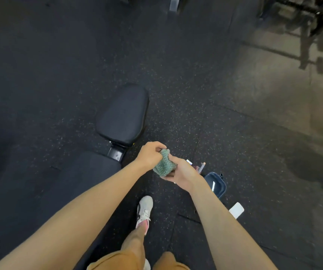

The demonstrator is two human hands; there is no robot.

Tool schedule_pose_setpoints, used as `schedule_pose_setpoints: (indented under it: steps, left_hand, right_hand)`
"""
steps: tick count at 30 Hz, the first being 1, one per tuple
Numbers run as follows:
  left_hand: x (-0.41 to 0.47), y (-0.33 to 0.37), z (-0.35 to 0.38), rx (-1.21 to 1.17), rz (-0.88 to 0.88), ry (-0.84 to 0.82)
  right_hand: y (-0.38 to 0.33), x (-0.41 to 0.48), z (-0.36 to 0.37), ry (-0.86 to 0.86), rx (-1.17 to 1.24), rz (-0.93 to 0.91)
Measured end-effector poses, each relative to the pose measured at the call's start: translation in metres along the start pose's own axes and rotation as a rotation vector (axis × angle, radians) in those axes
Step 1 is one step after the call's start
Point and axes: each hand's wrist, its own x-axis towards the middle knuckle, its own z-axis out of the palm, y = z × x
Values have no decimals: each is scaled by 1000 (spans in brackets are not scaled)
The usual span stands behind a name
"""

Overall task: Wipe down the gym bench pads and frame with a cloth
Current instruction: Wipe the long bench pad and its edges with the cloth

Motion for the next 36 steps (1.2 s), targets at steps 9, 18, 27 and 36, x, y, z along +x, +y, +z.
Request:
schedule_pose_setpoints:
  steps: [9, 18, 27, 36]
  left_hand:
    - [119, 133, -29, 135, -71, -61]
    - [219, 290, -55, -96, 41, -175]
    - [414, 396, -126, -53, 108, -39]
    - [517, 472, -236, -57, 96, 143]
  right_hand:
    - [-159, 17, -29, -29, 306, -173]
    - [-341, 20, -70, -36, 279, -338]
    - [-558, 132, -65, 94, 264, -408]
    - [-728, 197, -10, 85, 174, -341]
